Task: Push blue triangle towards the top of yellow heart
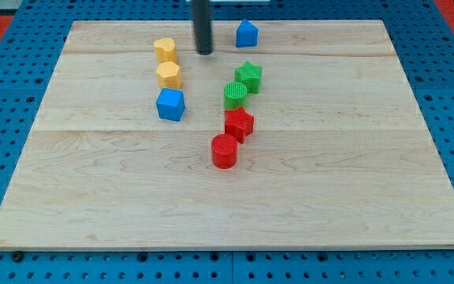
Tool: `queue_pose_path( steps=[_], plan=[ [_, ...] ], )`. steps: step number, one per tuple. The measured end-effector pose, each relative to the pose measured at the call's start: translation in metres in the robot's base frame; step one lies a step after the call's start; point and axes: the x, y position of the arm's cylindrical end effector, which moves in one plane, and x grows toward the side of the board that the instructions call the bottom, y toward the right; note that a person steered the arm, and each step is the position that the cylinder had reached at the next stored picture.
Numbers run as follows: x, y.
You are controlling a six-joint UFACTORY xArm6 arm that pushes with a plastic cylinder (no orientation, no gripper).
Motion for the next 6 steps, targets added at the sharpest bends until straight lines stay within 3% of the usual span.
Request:
queue_pose_path(
  steps=[1, 2, 3, 5, 6],
  plan=[
    [0.0, 0.06],
    [-0.014, 0.083],
    [-0.034, 0.079],
    [-0.035, 0.014],
    [-0.038, 0.014]
  ],
)
